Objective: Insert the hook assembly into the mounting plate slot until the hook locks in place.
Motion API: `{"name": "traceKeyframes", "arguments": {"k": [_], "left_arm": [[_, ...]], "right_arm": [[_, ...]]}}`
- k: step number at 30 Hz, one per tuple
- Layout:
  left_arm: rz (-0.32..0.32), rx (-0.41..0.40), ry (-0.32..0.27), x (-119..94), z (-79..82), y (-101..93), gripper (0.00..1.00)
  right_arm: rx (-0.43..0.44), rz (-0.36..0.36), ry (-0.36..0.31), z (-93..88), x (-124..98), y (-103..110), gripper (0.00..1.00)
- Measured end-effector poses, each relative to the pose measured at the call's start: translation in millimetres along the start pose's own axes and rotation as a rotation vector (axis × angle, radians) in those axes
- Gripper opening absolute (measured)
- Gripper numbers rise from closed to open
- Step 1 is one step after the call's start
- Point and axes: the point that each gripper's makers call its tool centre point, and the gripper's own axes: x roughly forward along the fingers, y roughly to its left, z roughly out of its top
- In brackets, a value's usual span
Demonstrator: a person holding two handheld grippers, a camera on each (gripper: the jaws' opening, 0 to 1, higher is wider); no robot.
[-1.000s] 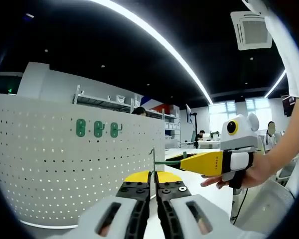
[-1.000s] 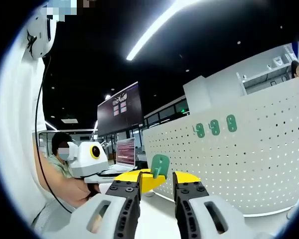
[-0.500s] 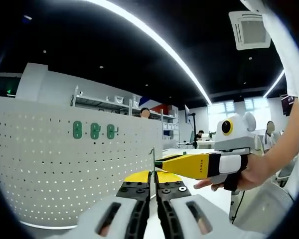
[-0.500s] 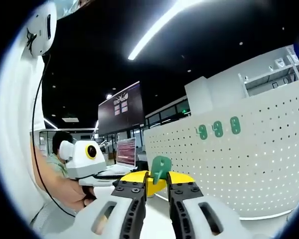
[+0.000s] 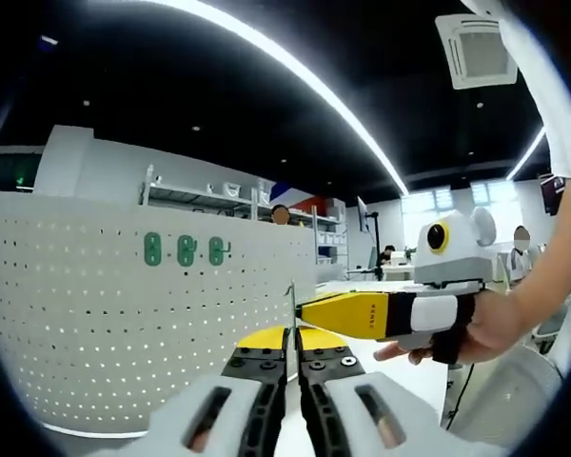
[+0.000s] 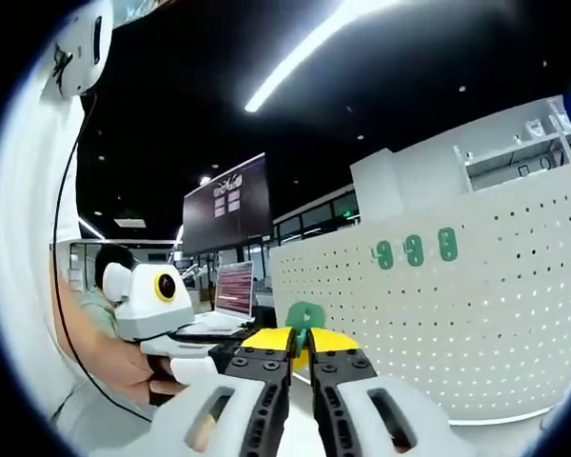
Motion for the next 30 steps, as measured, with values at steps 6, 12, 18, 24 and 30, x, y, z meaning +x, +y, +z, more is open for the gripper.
{"name": "traceKeyframes", "arguments": {"k": [6,12,18,24,30], "left_arm": [[0.013,0.012,0.005,0.3,-0.2,-1.5,0.02],[0.025,0.028,0.018,0.8,-0.4,-0.3,0.02],[0.024,0.022,0.024,0.0,-3.1,-0.2,0.02],[0.022,0.018,0.028,-0.3,-4.0,-0.9,0.03],[0.018,0.016,0.027,-1.1,-3.3,-0.5,0.04]], "right_arm": [[0.030,-0.035,-0.012,-0.6,-1.1,-2.9,0.02],[0.024,-0.057,-0.010,-1.4,-0.9,-4.2,0.01],[0.021,-0.055,-0.001,-3.8,-0.9,-3.9,0.01],[0.026,-0.056,0.004,-4.6,-1.7,-3.6,0.01],[0.026,-0.049,0.006,-3.5,-1.3,-2.3,0.01]]}}
